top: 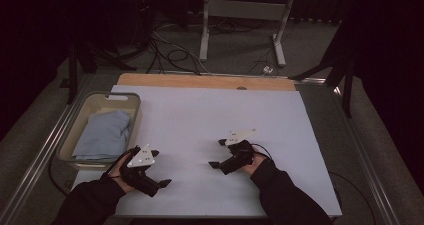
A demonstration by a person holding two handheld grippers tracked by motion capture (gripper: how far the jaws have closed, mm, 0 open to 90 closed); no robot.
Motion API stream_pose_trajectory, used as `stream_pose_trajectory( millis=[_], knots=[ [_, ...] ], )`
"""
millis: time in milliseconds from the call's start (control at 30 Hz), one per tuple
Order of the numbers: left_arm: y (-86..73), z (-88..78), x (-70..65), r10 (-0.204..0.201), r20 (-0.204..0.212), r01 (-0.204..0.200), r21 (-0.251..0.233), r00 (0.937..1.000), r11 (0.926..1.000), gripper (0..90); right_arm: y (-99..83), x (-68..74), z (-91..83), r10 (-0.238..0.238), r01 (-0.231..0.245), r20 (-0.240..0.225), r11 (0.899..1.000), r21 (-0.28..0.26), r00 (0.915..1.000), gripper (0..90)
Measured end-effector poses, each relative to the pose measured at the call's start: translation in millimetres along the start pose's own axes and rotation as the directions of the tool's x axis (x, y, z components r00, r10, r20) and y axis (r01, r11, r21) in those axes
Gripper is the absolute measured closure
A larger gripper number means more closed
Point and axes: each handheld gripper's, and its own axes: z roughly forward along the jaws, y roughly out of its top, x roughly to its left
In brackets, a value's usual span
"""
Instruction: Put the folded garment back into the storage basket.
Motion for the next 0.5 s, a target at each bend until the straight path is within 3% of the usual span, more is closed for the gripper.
stream_pose_trajectory(
  millis=[500],
  knots=[
    [-11.8,-3.2,-1.8,-0.011,0.006,0.011,-0.011,0.9999,0.9999,0.3,-33.4,-0.3,-36.8,0.036,-0.035,0.043,0.999,-0.014,0.9985,10.2]
  ],
)
